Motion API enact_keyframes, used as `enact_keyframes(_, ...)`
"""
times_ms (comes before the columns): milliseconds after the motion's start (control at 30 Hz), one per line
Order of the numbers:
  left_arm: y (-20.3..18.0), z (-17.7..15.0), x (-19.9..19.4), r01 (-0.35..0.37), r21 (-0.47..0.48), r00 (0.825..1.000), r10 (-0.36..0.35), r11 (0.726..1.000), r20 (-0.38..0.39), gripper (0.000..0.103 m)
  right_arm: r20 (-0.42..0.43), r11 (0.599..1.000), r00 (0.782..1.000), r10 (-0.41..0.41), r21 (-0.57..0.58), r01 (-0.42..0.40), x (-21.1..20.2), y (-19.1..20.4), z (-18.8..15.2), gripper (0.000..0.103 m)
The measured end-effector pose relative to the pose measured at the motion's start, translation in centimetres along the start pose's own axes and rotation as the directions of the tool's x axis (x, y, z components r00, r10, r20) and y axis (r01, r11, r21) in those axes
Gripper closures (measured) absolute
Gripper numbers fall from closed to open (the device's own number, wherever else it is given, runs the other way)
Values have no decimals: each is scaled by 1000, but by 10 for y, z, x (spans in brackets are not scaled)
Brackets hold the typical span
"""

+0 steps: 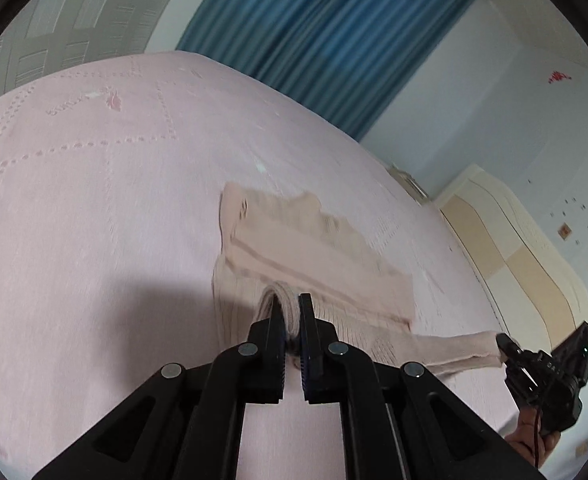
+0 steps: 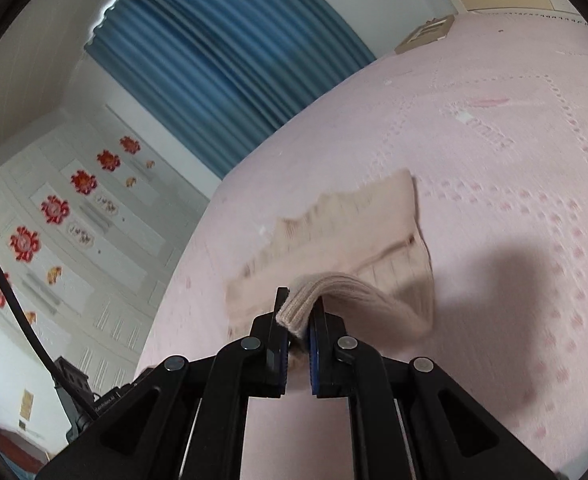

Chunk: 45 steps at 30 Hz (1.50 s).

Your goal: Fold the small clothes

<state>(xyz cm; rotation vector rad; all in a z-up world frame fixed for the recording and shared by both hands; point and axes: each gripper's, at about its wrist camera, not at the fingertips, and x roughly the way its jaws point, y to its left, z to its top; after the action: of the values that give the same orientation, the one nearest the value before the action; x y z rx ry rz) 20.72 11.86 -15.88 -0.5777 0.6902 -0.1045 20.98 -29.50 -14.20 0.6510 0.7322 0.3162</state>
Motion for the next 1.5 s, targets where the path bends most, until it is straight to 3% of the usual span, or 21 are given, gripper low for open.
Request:
enact_keyframes(400, -7, 74, 125, -39, 33, 999, 40, 999, -19, 97, -52, 997, 996, -67, 46, 70, 127, -23, 70, 95)
enact_keyframes(733, -5, 112, 200, -39, 73, 996, 45, 997, -81, 96, -66, 983, 981, -184, -42, 181, 207, -43, 100, 95)
enact_keyframes(767, -5, 113, 203, -44, 70, 995, 50, 997, -83, 92, -78, 981, 978, -193, -47, 190, 214, -45, 99, 92)
enact_keyframes(833, -1, 113, 199, -71, 52, 995, 74, 996, -60, 69, -121, 975, 968, -219, -68, 212, 223, -49, 96, 84)
enact_keyframes(867, 0, 111, 196, -76, 46, 996, 79, 996, -50, 55, -131, 972, 965, -228, -80, 219, 223, -50, 93, 80)
enact_keyframes(900, 3, 109, 191, -74, 35, 996, 75, 997, -45, 51, -127, 972, 966, -225, -95, 214, 220, -50, 89, 80)
enact_keyframes(1067, 10, 86, 168, -50, -15, 995, 49, 999, -84, 46, -75, 962, 965, -252, -128, 241, 182, -46, 67, 63)
enact_keyframes(1367, -5, 1, 112, -76, 89, 982, 90, 993, -166, 44, -89, 922, 934, -345, -221, 319, 116, -36, 6, 61)
enact_keyframes(1500, 4, -33, 96, -49, 42, 970, 58, 998, -235, 44, -166, 929, 921, -353, -176, 325, 104, -50, -26, 61)
